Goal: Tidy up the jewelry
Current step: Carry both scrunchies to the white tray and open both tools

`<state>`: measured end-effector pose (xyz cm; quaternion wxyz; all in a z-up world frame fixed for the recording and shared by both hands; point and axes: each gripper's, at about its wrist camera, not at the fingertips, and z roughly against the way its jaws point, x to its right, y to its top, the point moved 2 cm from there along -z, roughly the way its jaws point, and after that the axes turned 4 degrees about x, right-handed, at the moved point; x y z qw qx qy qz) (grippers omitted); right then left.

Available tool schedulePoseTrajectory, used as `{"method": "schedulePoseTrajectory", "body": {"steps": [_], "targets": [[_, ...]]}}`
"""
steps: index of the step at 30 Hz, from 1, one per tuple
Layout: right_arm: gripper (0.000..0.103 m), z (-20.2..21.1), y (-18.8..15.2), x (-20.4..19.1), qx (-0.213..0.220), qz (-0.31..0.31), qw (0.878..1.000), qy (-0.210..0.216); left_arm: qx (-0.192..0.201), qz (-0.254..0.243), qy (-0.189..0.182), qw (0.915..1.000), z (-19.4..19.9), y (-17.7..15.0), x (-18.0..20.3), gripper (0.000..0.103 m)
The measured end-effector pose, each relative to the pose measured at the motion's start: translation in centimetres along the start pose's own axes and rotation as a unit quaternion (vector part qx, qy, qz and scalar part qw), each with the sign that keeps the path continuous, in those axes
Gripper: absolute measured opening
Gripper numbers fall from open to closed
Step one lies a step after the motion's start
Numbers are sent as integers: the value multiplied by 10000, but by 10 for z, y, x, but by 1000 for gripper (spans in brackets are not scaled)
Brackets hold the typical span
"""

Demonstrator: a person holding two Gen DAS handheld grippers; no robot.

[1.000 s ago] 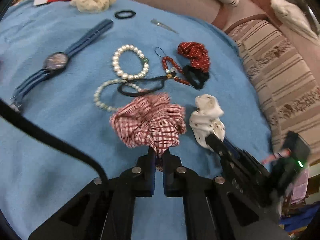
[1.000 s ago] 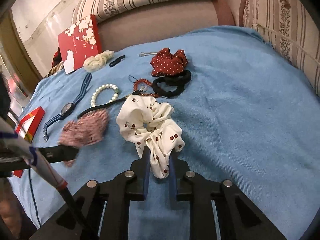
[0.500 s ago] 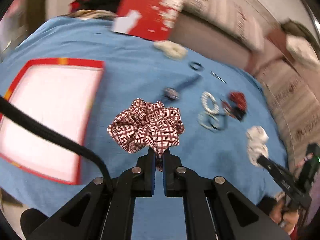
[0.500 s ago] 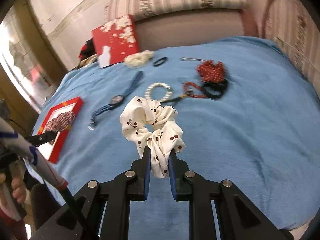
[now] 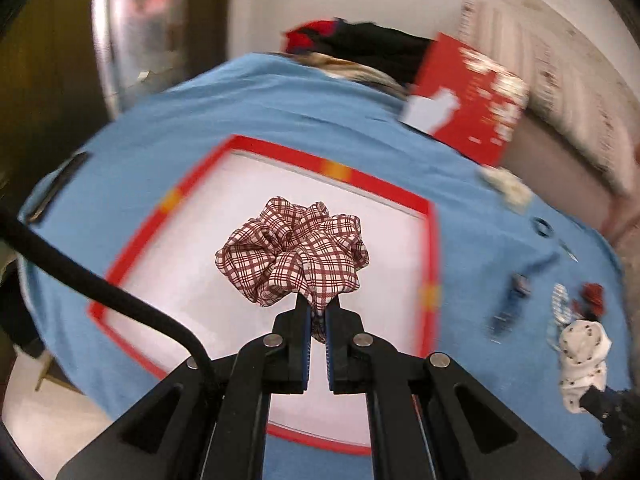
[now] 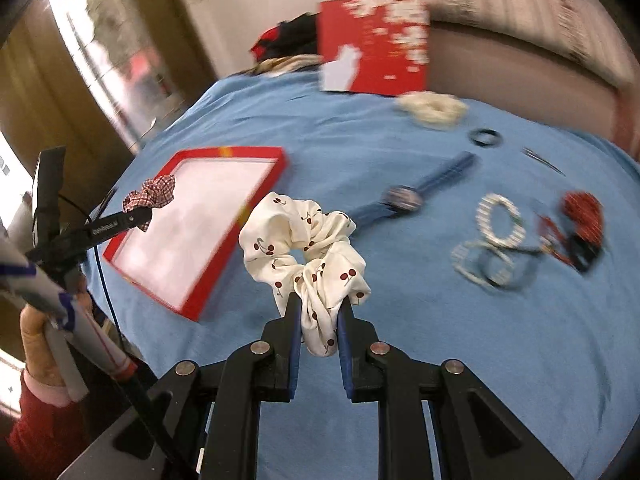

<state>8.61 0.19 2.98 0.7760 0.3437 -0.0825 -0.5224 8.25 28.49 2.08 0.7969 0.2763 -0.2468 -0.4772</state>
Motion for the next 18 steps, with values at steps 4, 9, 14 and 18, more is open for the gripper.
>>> {"method": "schedulePoseTrajectory", "body": {"steps": [4,9,14,18], "targets": [[18,-36,23,-38,-196,345,9992,69,-123,354,49,9993,-14,13,-33,5],[18,-76,52,-76,-255,582,9979,126,-98,254,248,9993,-39,54,-46,5],[18,-114,86,-94,-258,629,9977,7,-227,392,434,9980,-75,81,-59,5],[18,-144,108,-101,-290,782,9963,-226,-332,568,418,9970,-99,82,-68,5]]}}
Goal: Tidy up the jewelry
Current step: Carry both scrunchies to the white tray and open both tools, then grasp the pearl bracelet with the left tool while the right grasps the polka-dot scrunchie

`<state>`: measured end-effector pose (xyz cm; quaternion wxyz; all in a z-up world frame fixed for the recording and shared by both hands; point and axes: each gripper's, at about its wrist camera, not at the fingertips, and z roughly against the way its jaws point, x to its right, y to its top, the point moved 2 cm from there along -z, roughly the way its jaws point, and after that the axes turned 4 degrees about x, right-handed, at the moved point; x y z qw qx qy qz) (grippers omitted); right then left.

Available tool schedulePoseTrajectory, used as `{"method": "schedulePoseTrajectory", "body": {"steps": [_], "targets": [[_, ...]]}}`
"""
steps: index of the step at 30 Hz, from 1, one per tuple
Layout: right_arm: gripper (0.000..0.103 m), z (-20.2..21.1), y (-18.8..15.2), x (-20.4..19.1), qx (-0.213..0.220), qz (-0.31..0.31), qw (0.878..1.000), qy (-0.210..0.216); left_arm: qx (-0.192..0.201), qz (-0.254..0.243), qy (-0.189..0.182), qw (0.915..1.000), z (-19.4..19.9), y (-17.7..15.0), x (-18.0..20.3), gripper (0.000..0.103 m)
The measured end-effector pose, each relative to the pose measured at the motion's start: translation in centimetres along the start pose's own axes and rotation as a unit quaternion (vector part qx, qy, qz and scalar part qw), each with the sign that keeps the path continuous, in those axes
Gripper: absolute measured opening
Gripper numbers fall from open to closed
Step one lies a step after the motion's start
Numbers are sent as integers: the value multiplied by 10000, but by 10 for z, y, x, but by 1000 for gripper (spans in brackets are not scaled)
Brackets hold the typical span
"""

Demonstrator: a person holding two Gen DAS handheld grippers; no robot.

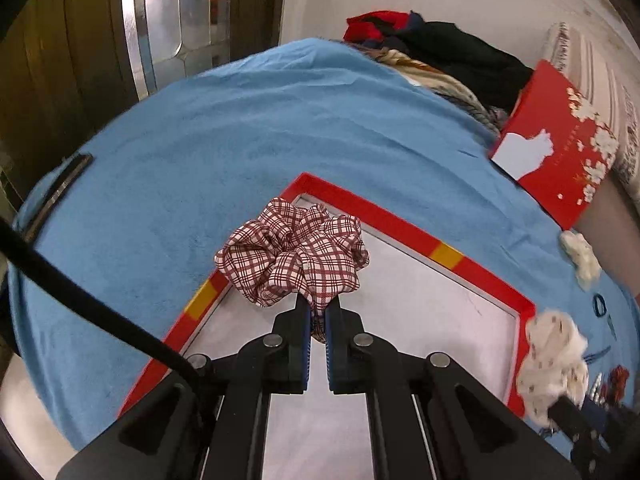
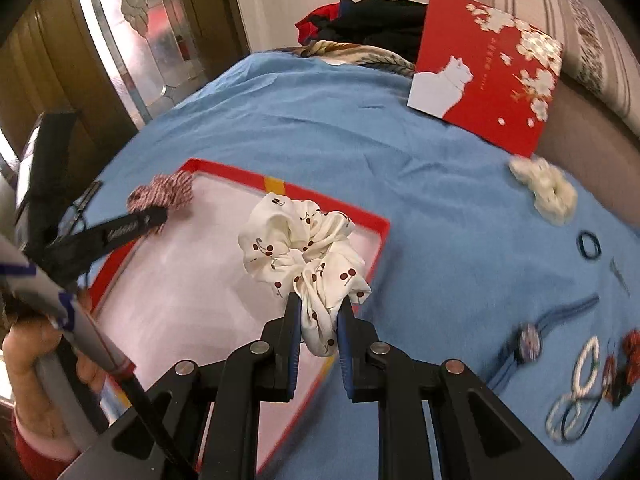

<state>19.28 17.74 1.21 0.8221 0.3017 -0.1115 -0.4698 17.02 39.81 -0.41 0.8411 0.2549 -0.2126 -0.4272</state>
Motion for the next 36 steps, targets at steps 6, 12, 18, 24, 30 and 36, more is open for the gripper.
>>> {"method": "schedulePoseTrajectory", "body": {"steps": [6,12,18,24,30,36], "targets": [[19,-38,18,-1,-127,76,9997,-209,11,277,-168,9995,-15,7,-13,7],[38,-50,21,1,-94,11,9991,-406,65,476,-293,9984,-16,8,-18,23],[57,-25,18,1,113,9,9991,-407,349,452,-401,9976,5,5,-12,45],[65,27,-15,16,307,154,9977,-580,361,424,-850,9948,32,-8,-1,46],[65,81,-86,67,219,-2,9925,-1199,690,-279,-1056,9916,66,-29,44,49],[65,135,-162,151,-67,-711,9799,-1861,671,-1153,-1548,9789,91,-78,102,52]]}}
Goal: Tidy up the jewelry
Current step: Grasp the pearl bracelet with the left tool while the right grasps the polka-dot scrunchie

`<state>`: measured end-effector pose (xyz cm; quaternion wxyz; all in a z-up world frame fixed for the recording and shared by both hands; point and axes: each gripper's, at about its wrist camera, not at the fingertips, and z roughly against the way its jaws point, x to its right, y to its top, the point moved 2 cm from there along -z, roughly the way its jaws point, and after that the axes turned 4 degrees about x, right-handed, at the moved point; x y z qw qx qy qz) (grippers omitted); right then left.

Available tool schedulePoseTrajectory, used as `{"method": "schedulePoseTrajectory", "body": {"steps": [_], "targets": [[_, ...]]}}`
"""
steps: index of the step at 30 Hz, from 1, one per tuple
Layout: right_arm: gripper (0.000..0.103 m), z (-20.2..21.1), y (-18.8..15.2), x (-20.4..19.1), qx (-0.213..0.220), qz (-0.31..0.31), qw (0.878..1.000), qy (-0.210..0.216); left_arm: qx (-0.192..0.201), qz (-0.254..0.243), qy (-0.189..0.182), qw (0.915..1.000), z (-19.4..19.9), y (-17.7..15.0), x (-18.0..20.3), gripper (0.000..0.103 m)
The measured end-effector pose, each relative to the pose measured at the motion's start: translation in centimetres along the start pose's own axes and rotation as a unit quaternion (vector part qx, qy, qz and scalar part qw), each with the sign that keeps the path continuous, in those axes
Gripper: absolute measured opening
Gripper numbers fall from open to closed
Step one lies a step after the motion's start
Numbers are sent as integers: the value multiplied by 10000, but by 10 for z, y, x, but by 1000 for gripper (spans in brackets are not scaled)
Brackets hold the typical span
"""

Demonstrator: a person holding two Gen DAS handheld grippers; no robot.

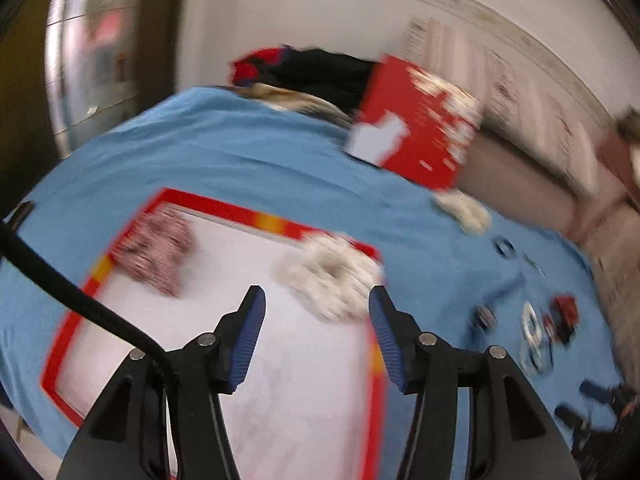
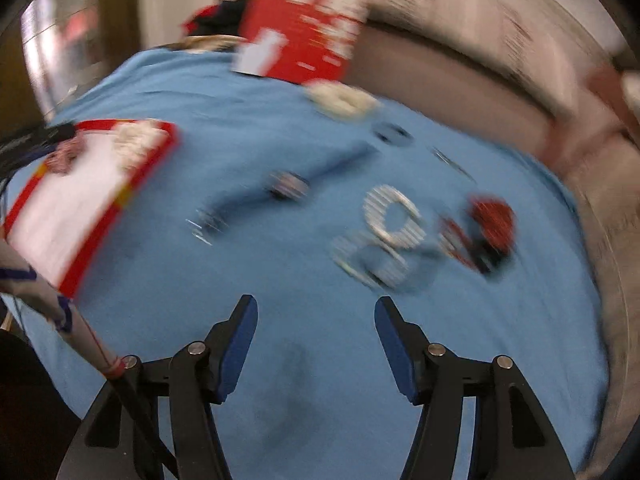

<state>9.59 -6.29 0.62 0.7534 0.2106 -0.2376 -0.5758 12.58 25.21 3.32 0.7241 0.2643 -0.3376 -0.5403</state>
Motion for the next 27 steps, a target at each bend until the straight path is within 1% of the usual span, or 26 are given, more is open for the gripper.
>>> {"method": "schedulePoseTrajectory", "body": {"steps": [2,4,6,8,11,15,17,22,27], "targets": [[65,3,-19,39,-114,-446,9989,-126,-221,-134,-222,9994,0,-16,21,52],[65,4,-33,69,-168,-833,9963,-163,-408,-259,-358,9982,0,-31,39,52],[66,4,-46,92,-206,-1192,9926,-121,-612,-417,-393,9965,-2,-47,56,52],[66,2,-56,111,-222,-1504,9884,-27,-855,-540,-443,9939,-5,-62,71,52],[66,-2,-64,122,-219,-1744,9843,154,-1134,-627,-480,9904,-9,-77,88,52],[66,-9,-71,132,-158,-1908,9810,299,-1316,-737,-443,9876,-21,-82,109,52],[66,-15,-70,136,-135,-1957,9801,316,-1370,-837,-411,9862,-31,-79,122,52],[66,-28,-62,165,-59,-2204,9749,322,-1438,-1028,-355,9836,-57,-68,149,52],[66,-45,-47,181,-15,-2342,9715,361,-1537,-962,-678,9811,-76,-63,175,52]]}}
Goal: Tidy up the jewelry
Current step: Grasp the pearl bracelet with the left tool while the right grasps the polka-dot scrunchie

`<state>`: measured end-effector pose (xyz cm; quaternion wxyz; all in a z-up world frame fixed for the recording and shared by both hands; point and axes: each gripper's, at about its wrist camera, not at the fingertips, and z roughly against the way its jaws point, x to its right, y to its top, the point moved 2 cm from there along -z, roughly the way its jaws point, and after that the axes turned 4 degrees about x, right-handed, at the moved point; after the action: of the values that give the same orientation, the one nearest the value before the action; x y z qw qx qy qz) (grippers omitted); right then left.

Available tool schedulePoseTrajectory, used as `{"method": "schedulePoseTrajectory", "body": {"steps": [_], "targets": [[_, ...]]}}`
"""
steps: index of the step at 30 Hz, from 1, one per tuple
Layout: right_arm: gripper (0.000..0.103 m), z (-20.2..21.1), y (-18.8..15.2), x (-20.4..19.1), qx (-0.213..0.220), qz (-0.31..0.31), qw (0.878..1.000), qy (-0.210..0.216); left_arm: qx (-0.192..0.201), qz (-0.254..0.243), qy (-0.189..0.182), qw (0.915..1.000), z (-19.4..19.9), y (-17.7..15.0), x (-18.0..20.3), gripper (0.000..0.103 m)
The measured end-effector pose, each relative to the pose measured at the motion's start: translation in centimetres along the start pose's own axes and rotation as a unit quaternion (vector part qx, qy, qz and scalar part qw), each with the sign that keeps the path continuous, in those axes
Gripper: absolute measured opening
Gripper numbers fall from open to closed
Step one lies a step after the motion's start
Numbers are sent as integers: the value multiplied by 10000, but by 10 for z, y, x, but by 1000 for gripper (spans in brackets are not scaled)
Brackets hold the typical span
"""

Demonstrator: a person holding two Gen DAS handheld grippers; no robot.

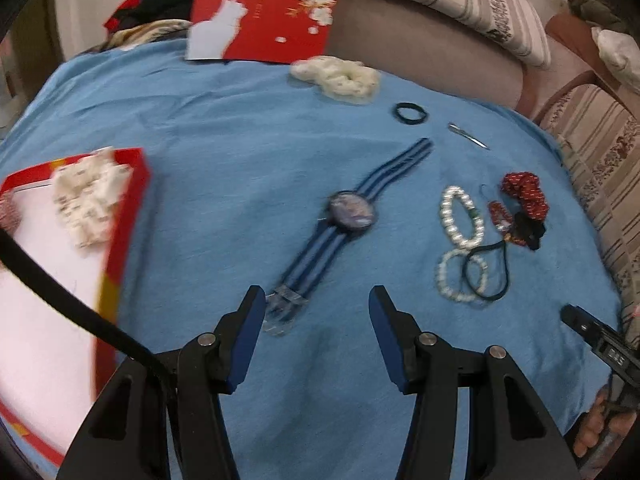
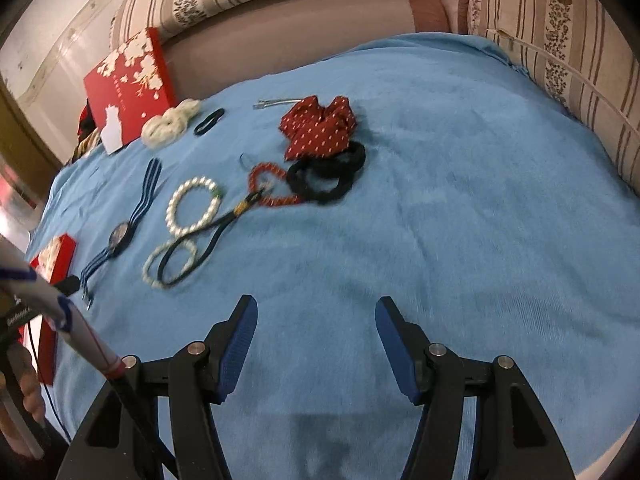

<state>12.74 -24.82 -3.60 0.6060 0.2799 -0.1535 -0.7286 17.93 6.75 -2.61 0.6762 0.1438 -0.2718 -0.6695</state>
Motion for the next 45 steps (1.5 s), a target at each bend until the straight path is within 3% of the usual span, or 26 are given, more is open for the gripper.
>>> {"method": "schedulePoseTrajectory", "body": {"steps": [6,10,13,16,20,24,28,30,31,32,33,34,39,45], "targets": [[66,-18,35,1,203,43,9998,20,-182,-280,-463,9984,-27,8,45,52],[66,-25,62,-1,357,206,9992,8,-74,-543,-406,9977,-36,20,64,52],[66,-32,78,-5,420,397,9983,-9,59,-462,-337,9983,-37,35,61,52],[66,-44,91,-8,437,529,9976,-67,31,-444,-429,9981,-42,48,62,52],[66,-61,103,-6,380,522,9979,-77,-135,-776,-691,9945,-61,59,88,52],[66,-72,108,-2,309,395,9987,-15,-493,-1056,-873,9893,-93,59,111,34],[65,-82,113,-2,310,396,9987,-14,-613,-1002,-923,9888,-113,63,119,35],[59,-87,115,-2,298,426,9986,-57,-607,-1006,-897,9890,-114,66,123,35],[48,-91,116,-2,274,429,9987,-74,-611,-1007,-875,9892,-115,67,124,35],[31,-95,116,0,220,403,9989,-78,-595,-1016,-813,9897,-115,67,125,33],[23,-97,117,1,175,358,9992,-64,-546,-1076,-655,9905,-115,66,125,14],[16,-98,117,3,143,272,9995,-18,-522,-1137,-544,9906,-114,66,125,9],[14,-57,120,3,495,73,9987,67,-358,-641,-916,9931,-81,71,109,9],[14,14,124,-16,966,226,9950,125,301,-265,-1206,9919,13,73,82,9]]}}
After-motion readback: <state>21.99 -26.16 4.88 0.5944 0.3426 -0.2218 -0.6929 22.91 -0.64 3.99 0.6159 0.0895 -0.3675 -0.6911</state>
